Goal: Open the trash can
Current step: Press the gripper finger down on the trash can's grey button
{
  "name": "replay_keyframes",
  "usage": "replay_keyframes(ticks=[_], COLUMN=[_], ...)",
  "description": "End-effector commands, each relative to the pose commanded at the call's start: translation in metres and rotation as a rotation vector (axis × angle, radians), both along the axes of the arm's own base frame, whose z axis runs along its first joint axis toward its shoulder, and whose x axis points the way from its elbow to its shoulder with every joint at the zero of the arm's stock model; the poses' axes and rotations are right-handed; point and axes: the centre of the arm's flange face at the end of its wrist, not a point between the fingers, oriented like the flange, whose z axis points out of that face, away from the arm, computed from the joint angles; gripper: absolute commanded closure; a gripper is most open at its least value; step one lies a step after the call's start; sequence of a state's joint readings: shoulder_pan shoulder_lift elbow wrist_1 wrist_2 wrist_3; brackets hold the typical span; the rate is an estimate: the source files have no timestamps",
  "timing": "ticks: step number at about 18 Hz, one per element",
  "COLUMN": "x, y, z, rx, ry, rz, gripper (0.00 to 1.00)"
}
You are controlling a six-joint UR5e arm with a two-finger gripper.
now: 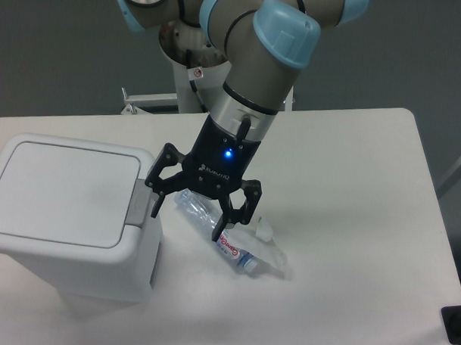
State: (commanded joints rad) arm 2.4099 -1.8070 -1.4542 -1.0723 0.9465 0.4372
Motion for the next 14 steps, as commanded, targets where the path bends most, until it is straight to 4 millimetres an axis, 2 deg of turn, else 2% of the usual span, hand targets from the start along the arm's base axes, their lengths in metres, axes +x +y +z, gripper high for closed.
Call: replay_keyframes(ticks=[6,14], x=[0.017,0.022], y=[-0.010,-0.007], z=[-0.011,-0.019], rx=[-0.005,-0.002], ry=[0.003,0.008], rz=[-0.011,-0.017], gripper=[0.00,0.00])
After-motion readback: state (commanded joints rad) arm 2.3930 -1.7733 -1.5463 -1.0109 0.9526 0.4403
